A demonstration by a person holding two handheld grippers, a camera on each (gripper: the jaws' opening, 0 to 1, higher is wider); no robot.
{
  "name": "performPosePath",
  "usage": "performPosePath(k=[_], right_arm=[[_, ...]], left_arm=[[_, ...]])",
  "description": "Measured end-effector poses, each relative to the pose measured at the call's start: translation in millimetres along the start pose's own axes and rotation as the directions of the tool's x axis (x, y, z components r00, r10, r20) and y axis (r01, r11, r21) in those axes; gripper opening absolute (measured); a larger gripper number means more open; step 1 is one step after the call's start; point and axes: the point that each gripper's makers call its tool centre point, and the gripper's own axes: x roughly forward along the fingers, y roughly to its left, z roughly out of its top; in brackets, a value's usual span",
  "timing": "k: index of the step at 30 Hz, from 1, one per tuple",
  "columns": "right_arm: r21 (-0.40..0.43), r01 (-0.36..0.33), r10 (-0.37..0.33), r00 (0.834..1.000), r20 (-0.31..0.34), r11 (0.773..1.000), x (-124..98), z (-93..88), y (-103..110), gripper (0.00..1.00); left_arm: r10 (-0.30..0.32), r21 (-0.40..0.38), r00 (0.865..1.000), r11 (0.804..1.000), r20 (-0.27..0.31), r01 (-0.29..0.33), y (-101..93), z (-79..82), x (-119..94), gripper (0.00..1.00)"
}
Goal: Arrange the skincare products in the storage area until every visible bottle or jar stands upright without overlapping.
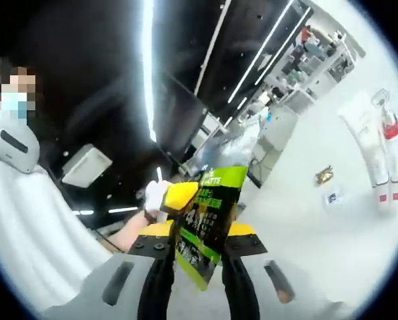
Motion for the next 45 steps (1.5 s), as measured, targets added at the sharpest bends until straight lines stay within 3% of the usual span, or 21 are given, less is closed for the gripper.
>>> performPosePath(k=[3, 6, 19, 30, 37, 45], right_arm=[[-0.036, 0.046, -0.047, 0.999, -0.014, 0.998, 0, -1.7, -6, 0.59], [-0.054, 0.066, -0.067, 0.997, -0.023, 0.996, -1, -2.4, -10, 0.69], [-0.162, 0.177, -0.194, 0.977, -0.092, 0.971, -12, -15.3, -38, 0.99], [-0.185, 0.241, -0.264, 0.958, -0.110, 0.953, -27, -19.1, -55, 1.00], [-0.174, 0.296, -0.316, 0.944, -0.099, 0.939, -45, -18.5, -67, 1.00], [-0.190, 0.353, -0.372, 0.925, -0.074, 0.916, -66, -12.8, -82, 1.00]], left_arm=[[0.002, -0.015, 1.000, 1.000, 0.003, -0.002, 3.9, -0.2, 1, 0.03], [0.006, -0.039, 1.000, 0.999, 0.006, -0.006, 8.9, -1.3, 3, 0.03], [0.046, -0.130, 0.999, 0.991, 0.016, -0.043, 30.9, -5.4, 8, 0.03], [0.112, -0.199, 0.994, 0.974, -0.012, -0.112, 54.5, -16.8, 11, 0.03], [0.183, -0.236, 0.982, 0.954, -0.043, -0.188, 73.1, -28.3, 11, 0.03], [0.243, -0.265, 0.968, 0.932, -0.053, -0.249, 99.1, -30.1, 11, 0.02]])
